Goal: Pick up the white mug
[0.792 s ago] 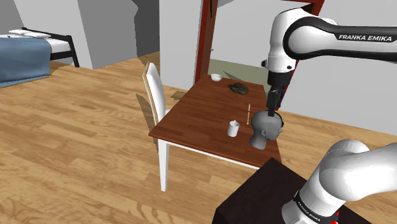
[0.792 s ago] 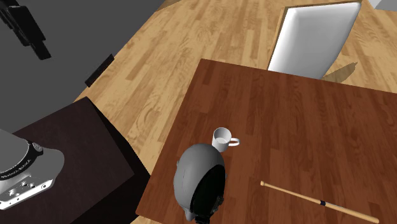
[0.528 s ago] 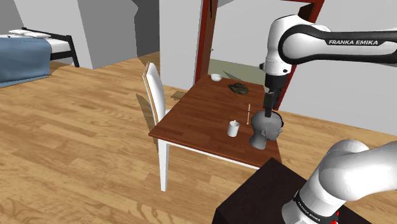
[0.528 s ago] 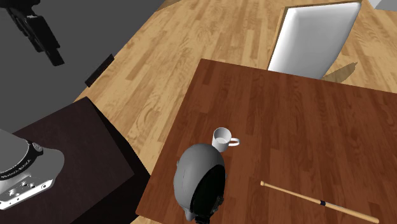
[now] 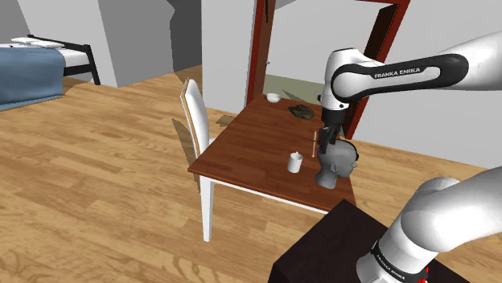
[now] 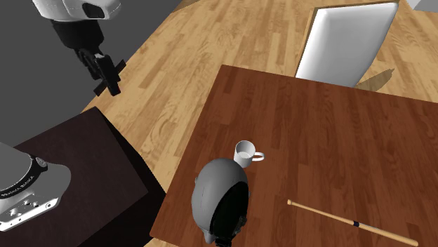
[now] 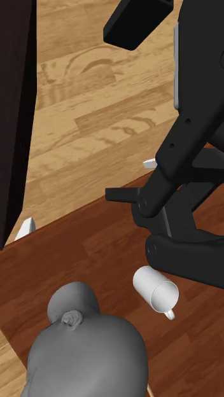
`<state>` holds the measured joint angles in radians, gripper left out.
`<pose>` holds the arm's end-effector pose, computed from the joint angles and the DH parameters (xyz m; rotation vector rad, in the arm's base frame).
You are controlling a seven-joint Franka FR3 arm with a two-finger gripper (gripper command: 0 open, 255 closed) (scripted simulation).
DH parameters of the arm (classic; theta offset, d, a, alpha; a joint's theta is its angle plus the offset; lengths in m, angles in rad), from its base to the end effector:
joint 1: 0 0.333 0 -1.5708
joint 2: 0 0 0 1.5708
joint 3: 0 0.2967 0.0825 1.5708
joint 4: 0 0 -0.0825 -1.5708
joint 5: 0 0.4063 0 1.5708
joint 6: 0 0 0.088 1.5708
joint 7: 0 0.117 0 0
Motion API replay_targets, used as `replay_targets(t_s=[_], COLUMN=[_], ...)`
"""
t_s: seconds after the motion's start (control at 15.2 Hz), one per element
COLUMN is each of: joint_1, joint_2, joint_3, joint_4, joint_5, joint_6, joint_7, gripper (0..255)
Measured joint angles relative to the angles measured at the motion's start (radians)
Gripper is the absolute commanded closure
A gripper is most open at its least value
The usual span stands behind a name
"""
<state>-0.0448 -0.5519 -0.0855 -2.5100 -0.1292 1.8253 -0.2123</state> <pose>0.3896 -0.0620 0.4237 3.0712 0.2132 -0.2224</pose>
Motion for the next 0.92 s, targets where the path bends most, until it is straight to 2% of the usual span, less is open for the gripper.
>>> replay_targets(t_s=[0.4, 0.92], joint_1=[-0.031, -0.056], joint_2=[0.189, 0.496], joint_3=[-0.062, -0.127], joint_4=[0.009, 0.114], joint_5=[-0.016, 0.029], joint_6=[0.220, 0.472], joint_7=[-0.029, -0.089], gripper=[0, 0])
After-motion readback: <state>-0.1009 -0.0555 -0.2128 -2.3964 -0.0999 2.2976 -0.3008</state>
